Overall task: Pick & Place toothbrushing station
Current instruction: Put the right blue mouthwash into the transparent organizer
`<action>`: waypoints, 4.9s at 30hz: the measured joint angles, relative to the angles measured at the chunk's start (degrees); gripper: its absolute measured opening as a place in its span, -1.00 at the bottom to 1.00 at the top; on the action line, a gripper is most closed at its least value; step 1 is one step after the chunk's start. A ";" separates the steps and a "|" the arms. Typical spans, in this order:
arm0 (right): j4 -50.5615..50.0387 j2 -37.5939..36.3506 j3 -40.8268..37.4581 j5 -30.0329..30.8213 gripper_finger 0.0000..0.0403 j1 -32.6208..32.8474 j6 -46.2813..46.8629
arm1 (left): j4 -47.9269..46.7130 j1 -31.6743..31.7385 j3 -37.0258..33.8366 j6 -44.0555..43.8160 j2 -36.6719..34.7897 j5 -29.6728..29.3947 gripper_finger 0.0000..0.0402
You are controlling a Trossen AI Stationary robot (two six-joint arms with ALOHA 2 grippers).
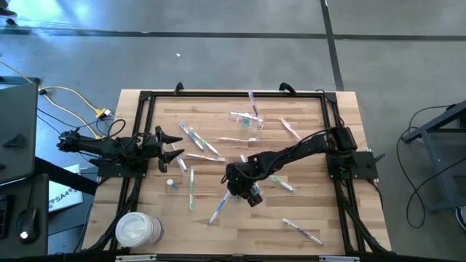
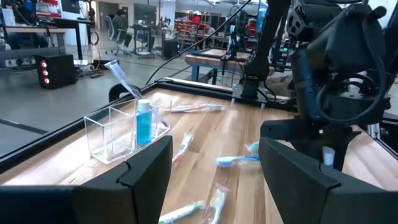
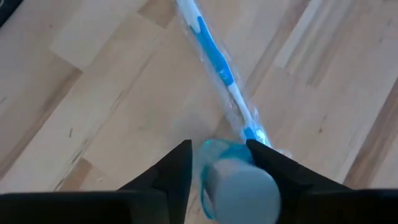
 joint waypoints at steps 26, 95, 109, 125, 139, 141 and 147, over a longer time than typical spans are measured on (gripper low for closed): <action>-10.53 -9.82 0.06 23.20 -0.58 -0.06 -0.62 | -0.11 -0.02 0.00 -1.25 -0.02 0.20 0.19; -2.40 -12.40 0.04 26.43 -0.57 -33.94 18.39 | 0.96 0.00 0.00 17.05 0.09 -0.96 0.19; -2.95 -10.41 0.00 25.74 -0.57 -35.07 18.61 | 1.33 0.00 -0.02 20.10 0.09 -0.90 0.19; -2.22 -8.37 0.02 23.36 -0.57 -35.73 20.94 | 0.96 0.00 -0.02 19.15 0.11 -0.79 0.19; -6.03 -8.44 0.02 23.80 -0.57 -35.82 21.44 | 0.54 0.00 0.00 17.20 0.11 -0.81 0.19; -6.05 -8.44 0.02 23.75 -0.57 -35.82 21.44 | 0.46 0.00 0.00 17.18 0.11 -0.81 0.19; -5.95 -7.96 0.05 23.47 -0.55 -36.18 21.52 | 0.33 0.00 0.00 17.16 0.11 -0.83 0.19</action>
